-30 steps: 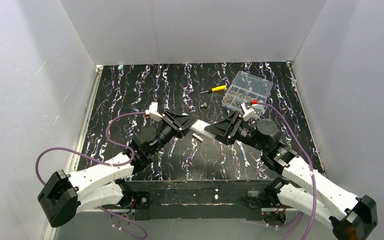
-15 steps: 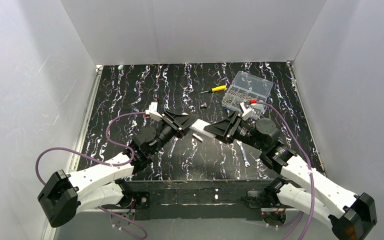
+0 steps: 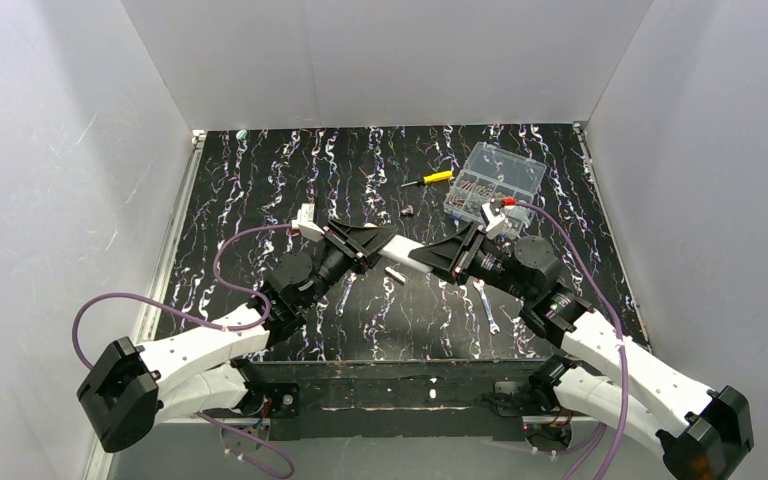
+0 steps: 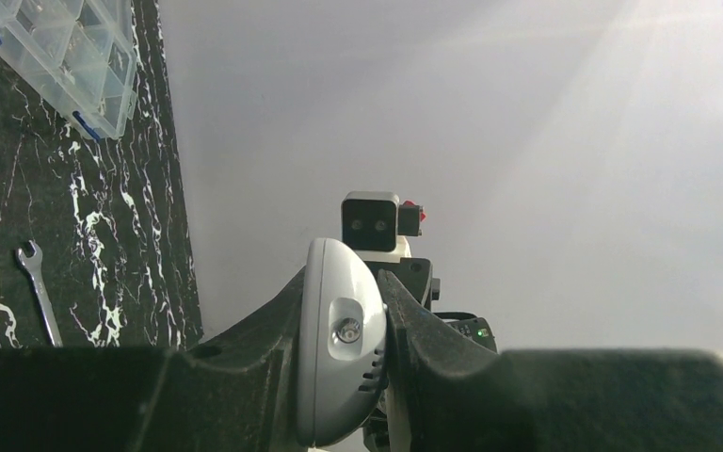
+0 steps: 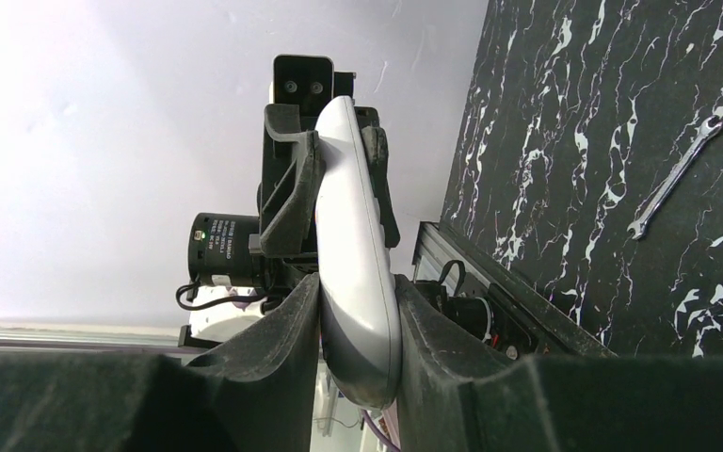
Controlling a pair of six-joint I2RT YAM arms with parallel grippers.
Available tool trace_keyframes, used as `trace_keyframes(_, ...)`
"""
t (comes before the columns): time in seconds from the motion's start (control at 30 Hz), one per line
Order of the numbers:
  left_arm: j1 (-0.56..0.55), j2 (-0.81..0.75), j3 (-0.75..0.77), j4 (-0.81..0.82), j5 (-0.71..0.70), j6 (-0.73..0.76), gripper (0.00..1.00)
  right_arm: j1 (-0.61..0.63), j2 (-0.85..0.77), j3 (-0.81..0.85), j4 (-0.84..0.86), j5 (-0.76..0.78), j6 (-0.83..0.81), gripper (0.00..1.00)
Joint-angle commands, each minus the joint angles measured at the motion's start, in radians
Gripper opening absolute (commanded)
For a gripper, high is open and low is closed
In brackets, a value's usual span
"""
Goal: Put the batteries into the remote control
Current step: Place the remote control at the center of the board.
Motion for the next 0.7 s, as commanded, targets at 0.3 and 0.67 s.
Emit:
trace_keyframes(0.3,-0.003,-0.047,0.022,0.042,-0.034,0.009,0.54,-0.007,0.005,-0.009,0.048,0.004,-0.011,0.01)
trace_keyframes(0.67,-0.003,-0.088,-0.002,-0.028,-0.048,0.008,0.97,-0.014,-0.019,-0.011,0.021,0.011,-0.028,0.01)
